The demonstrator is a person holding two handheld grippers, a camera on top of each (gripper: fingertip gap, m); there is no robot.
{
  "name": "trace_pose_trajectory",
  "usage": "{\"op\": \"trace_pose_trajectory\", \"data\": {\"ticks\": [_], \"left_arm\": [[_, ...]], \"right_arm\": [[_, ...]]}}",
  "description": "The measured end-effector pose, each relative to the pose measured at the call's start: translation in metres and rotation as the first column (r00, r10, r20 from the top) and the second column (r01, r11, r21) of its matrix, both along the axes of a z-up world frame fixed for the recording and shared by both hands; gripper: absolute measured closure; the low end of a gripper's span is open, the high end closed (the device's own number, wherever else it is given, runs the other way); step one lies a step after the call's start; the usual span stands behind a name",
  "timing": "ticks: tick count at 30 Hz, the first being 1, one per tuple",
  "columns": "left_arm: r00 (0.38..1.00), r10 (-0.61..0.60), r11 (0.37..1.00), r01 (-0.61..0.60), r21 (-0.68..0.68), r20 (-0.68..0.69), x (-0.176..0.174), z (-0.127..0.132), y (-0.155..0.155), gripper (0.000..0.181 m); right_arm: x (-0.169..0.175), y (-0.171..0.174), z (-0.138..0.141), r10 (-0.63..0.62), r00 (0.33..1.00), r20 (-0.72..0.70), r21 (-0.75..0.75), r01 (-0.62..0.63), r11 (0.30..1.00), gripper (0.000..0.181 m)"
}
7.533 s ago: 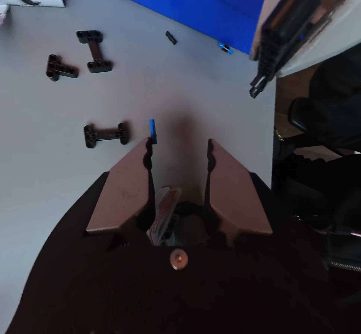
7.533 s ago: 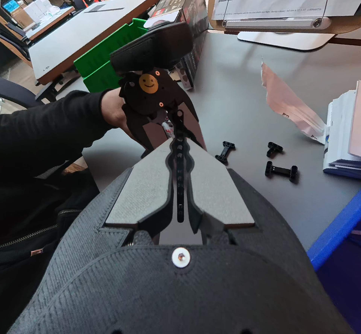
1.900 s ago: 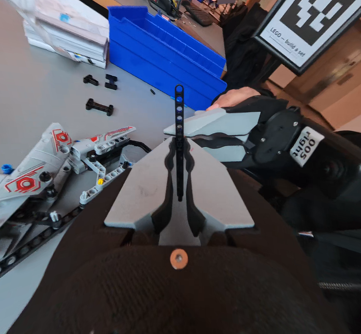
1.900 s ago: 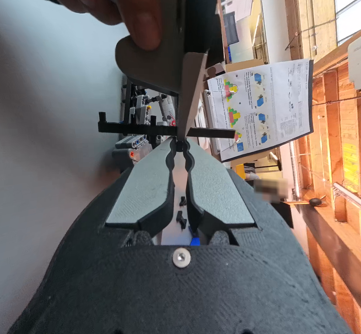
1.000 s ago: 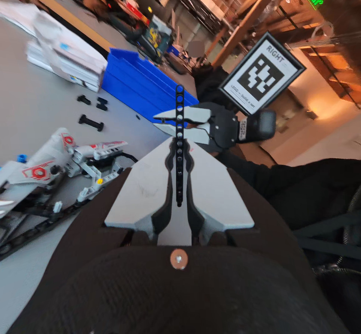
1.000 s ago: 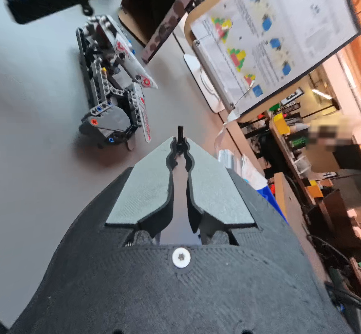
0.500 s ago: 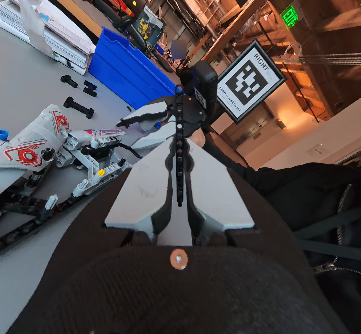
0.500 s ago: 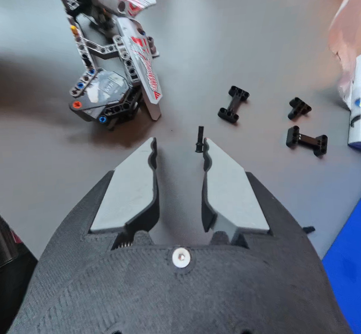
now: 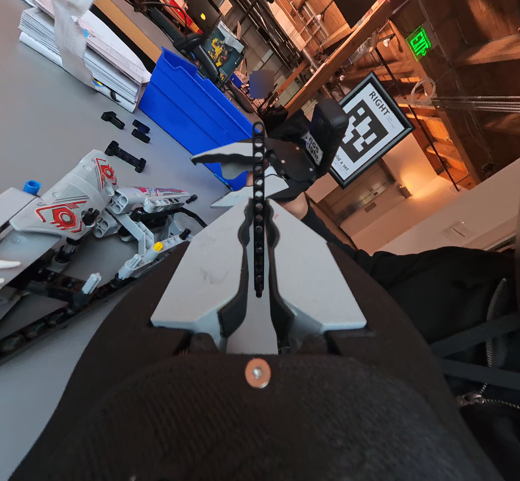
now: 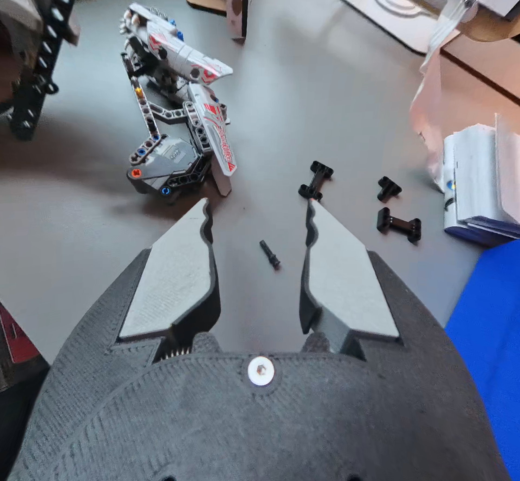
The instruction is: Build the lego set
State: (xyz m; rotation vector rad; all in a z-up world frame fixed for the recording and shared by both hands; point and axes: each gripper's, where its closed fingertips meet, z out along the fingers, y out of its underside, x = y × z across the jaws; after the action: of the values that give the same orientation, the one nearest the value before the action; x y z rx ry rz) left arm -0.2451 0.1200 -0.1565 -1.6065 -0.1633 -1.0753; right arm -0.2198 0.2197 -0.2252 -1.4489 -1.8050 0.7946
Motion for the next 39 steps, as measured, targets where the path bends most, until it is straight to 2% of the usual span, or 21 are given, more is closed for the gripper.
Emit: {"op": "trace_pose_trajectory", "data": {"ticks": [4,7,9,10,11,16,18,21,24,26,29,31,33,36,38,39], "left_arm": [[1.000,0.018,1.000,-0.017,-0.010,0.024,-0.003,0.000,0.001,0.175],[0.999,0.025,1.000,-0.025,-0.011,0.019,-0.006,0.001,-0.001,0.175],[0.999,0.028,0.999,-0.027,-0.017,0.017,-0.007,0.000,-0.001,0.175],[1.000,0.024,1.000,-0.024,-0.019,0.019,-0.007,-0.001,-0.001,0.175],[1.000,0.020,1.000,-0.020,-0.019,0.022,-0.006,-0.001,-0.001,0.175],[1.000,0.019,1.000,-0.019,-0.024,0.012,-0.001,-0.002,0.002,0.175],[1.000,0.031,0.999,-0.031,-0.021,0.002,0.000,-0.001,0.003,0.175],[1.000,-0.012,1.000,0.012,-0.017,-0.002,0.013,0.002,0.004,0.175],[0.999,-0.037,0.999,0.037,-0.032,-0.019,0.025,0.000,0.009,0.175],[0.998,-0.042,0.998,0.040,-0.043,-0.040,0.029,0.000,0.012,0.176],[0.995,-0.054,0.998,0.051,-0.039,-0.083,0.034,0.002,0.011,0.175],[0.997,-0.034,0.998,0.038,0.052,-0.073,0.033,0.015,0.008,0.175],[1.000,0.026,0.979,-0.025,0.204,0.000,0.022,0.038,0.001,0.175],[0.997,0.071,0.938,-0.064,0.341,-0.008,0.024,0.051,-0.007,0.175],[0.998,0.063,0.924,-0.054,0.379,-0.011,0.029,0.056,-0.009,0.176],[0.998,0.062,0.924,-0.056,0.379,-0.004,0.030,0.057,-0.009,0.176]], "right_arm": [[0.021,0.001,-0.010,0.001,0.999,0.034,0.048,-0.002,0.999,0.129],[0.050,-0.007,-0.012,0.001,0.999,0.045,0.107,-0.006,0.994,0.151],[0.072,-0.002,-0.018,-0.040,0.995,0.096,0.185,0.022,0.983,0.162],[0.082,0.003,-0.023,-0.068,0.990,0.125,0.216,0.040,0.976,0.176],[0.089,0.007,-0.028,-0.095,0.985,0.145,0.233,0.059,0.971,0.181],[0.082,0.005,-0.036,-0.096,0.985,0.143,0.221,0.063,0.973,0.178],[0.067,-0.013,-0.028,-0.028,0.993,0.114,0.143,0.011,0.990,0.171],[0.039,-0.060,0.003,0.138,0.990,-0.017,-0.006,-0.138,0.990,0.161],[0.019,-0.090,0.026,0.260,0.964,-0.054,0.003,-0.260,0.966,0.158],[0.013,-0.104,0.031,0.317,0.948,-0.033,0.054,-0.315,0.948,0.157],[0.008,-0.107,0.027,0.331,0.944,0.007,0.110,-0.330,0.938,0.162],[0.008,-0.106,0.028,0.320,0.947,-0.013,0.035,-0.320,0.947,0.166],[0.007,-0.109,0.043,0.290,0.949,-0.122,-0.168,-0.308,0.936,0.168],[0.007,-0.119,0.088,0.225,0.899,-0.375,-0.488,-0.398,0.777,0.168],[0.004,-0.117,0.104,0.168,0.878,-0.449,-0.588,-0.432,0.684,0.169],[0.003,-0.118,0.105,0.174,0.876,-0.450,-0.605,-0.443,0.662,0.176]]}}
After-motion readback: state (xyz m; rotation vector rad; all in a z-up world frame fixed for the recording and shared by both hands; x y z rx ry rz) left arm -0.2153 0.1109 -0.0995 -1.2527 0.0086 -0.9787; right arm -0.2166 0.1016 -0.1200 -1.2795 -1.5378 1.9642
